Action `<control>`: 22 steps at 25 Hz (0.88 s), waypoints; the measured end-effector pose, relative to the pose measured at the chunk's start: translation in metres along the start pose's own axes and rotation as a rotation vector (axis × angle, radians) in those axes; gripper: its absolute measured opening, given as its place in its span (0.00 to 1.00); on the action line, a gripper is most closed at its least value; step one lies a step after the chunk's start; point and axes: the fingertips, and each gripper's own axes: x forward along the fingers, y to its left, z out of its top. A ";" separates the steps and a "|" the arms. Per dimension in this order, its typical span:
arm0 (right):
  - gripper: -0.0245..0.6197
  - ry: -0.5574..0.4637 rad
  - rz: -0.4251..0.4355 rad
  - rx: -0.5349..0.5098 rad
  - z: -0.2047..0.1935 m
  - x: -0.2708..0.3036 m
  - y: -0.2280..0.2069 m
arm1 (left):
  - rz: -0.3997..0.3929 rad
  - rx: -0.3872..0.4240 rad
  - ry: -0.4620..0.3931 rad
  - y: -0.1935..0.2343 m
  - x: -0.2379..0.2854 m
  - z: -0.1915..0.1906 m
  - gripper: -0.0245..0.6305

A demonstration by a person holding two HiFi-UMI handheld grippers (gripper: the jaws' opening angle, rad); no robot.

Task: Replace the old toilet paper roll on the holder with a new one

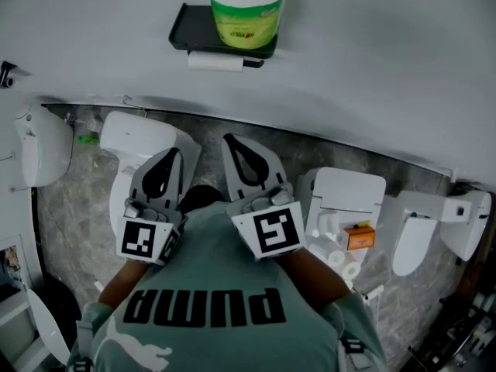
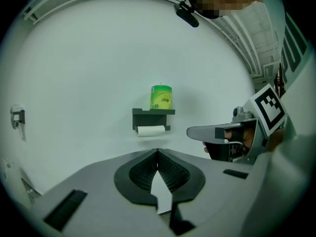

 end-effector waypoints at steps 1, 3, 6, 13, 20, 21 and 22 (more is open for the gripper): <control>0.05 0.004 -0.009 0.005 -0.001 0.000 -0.003 | -0.007 -0.002 0.002 0.000 0.002 0.000 0.04; 0.05 0.022 -0.019 0.008 -0.004 0.003 -0.006 | -0.027 -0.007 0.007 0.000 0.008 -0.002 0.04; 0.05 0.041 -0.040 0.014 -0.008 0.009 -0.008 | -0.067 -0.019 0.010 0.002 0.019 -0.003 0.04; 0.05 0.056 -0.137 0.023 0.000 0.025 -0.016 | -0.180 -0.011 0.001 0.015 0.043 0.009 0.04; 0.05 0.078 -0.236 0.035 0.001 0.040 -0.026 | -0.280 -0.009 -0.027 0.030 0.066 0.025 0.04; 0.05 0.085 -0.249 0.044 -0.001 0.042 -0.028 | -0.293 -0.008 -0.028 0.032 0.069 0.026 0.04; 0.05 0.088 -0.263 0.057 -0.003 0.043 -0.030 | -0.306 -0.008 -0.027 0.034 0.071 0.026 0.04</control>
